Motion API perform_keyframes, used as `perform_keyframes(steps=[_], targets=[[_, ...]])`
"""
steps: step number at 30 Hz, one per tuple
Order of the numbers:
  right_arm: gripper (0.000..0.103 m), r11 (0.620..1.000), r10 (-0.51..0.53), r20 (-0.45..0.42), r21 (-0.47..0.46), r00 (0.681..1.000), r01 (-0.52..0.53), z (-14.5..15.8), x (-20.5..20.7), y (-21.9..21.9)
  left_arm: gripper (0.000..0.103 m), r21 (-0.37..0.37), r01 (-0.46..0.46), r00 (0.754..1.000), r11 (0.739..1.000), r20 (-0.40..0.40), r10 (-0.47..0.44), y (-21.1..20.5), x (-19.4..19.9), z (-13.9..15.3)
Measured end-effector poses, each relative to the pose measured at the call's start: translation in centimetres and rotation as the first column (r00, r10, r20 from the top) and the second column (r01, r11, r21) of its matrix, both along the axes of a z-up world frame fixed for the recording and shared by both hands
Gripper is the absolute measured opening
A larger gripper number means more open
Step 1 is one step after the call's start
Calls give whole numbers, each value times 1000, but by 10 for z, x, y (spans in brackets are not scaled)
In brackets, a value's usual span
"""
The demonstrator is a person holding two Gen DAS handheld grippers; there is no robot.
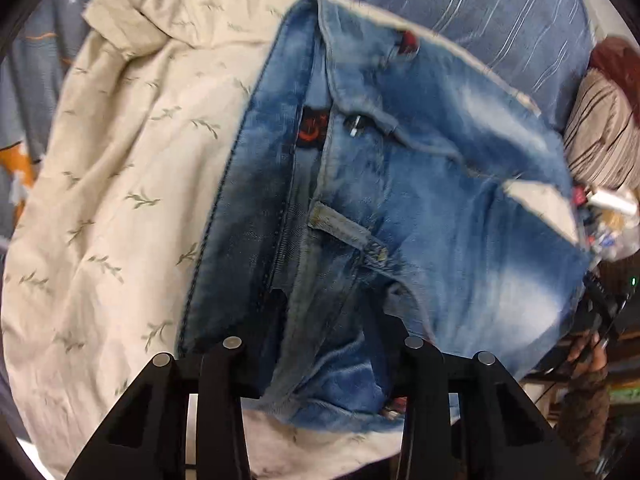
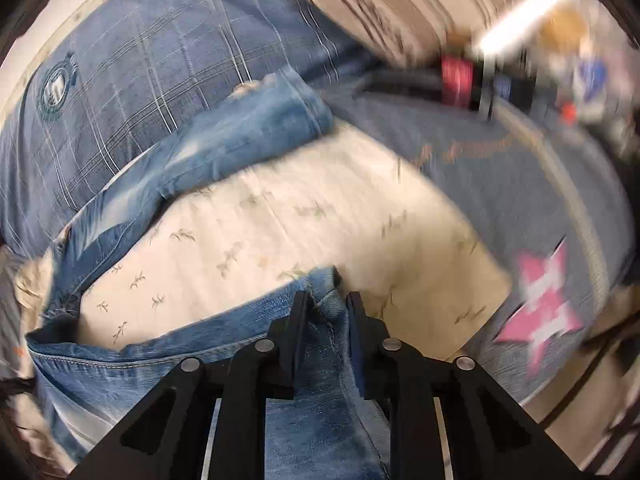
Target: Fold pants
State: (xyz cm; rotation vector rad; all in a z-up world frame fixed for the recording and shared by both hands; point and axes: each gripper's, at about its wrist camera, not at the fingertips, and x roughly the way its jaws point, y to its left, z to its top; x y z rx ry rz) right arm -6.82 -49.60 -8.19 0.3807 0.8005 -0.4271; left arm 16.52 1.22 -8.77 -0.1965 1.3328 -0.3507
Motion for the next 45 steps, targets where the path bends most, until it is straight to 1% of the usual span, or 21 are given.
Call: perform_keyframes(steps=[2, 3, 5, 6, 10, 11, 15, 17, 20, 22, 24, 25, 27, 30, 32, 34, 35, 36, 39, 41, 45], targets=[[12, 997, -26, 46, -67, 999, 29, 16, -6, 2, 37, 20, -66, 998, 998, 15, 65, 8, 0, 2], [12, 994, -55, 19, -93, 998, 57, 15, -3, -3, 37, 37, -79, 997, 996, 6, 79, 7, 2, -3], [12, 994, -100, -97, -48, 990, 96, -10, 8, -21, 37, 89, -97, 995, 991, -26, 100, 5, 5, -18], [13, 995, -100, -124, -16, 987, 99, -20, 10, -25, 37, 103, -111, 993, 988, -33, 115, 9, 5, -23], [20, 993, -117, -34, -1, 993, 117, 1, -9, -18, 37, 43, -147, 989, 988, -28, 148, 26, -1, -11], [26, 994, -109, -24, 0, 994, 109, 7, -16, -17, 37, 30, -146, 989, 989, -26, 146, 32, -2, -6], [33, 996, -89, 26, -27, 996, 90, 38, -28, -20, 35, 27, -148, 989, 989, 19, 148, 44, 2, 30], [49, 996, -84, 55, 2, 995, 84, 50, -13, -24, 37, 38, -146, 989, 989, 33, 145, 45, 18, 48], [51, 997, -65, 73, 41, 995, 62, 60, 11, -34, 44, 35, -131, 991, 991, 14, 131, 37, 50, 66], [51, 997, -46, 61, 62, 997, 42, 64, 45, -41, 47, 32, -145, 989, 989, 1, 145, 26, 79, 69], [52, 990, -36, 33, 135, 999, 31, 61, 73, -48, 47, 0, -175, 984, 985, -28, 175, 20, 97, 68], [52, 983, -21, 15, 184, 1000, 17, 59, 84, -46, 47, -41, -177, 984, 983, -44, 175, 16, 99, 68], [52, 974, 81, 29, 209, 996, -85, 57, 91, -26, 51, -85, -119, 993, 989, -32, 116, 4, 98, 65], [61, 960, 199, 21, 198, 980, -200, 47, 84, 8, 54, -39, -50, 999, 998, 12, 50, -8, 90, 55], [59, 933, 297, 13, 210, 955, -293, 38, 78, 29, 53, -41, -56, 997, 998, -49, 54, -11, 87, 36], [59, 932, 348, -40, 124, 936, -341, 35, 67, 48, 52, -37, -58, 994, 998, -100, 54, -13, 85, 24], [59, 944, 326, -64, 62, 943, -323, 36, 58, 50, 51, -32, -56, 994, 998, -98, 53, -11, 84, 19], [59, 964, 263, -64, 50, 963, -260, 35, 43, 38, 51, -26, -64, 995, 998, -73, 62, -6, 79, 21], [61, 991, 33, -33, 133, 999, -28, 29, -4, -11, 55, -41, -103, 995, 994, -8, 103, 19, 57, 30], [62, 983, -85, -73, 156, 994, 95, 15, -36, -32, 55, -80, -113, 993, 990, -44, 110, 36, 34, 30], [62, 944, -211, -91, 241, 973, 228, -13, -87, -31, 57, -120, -132, 988, 984, -99, 120, 62, -19, 30]])
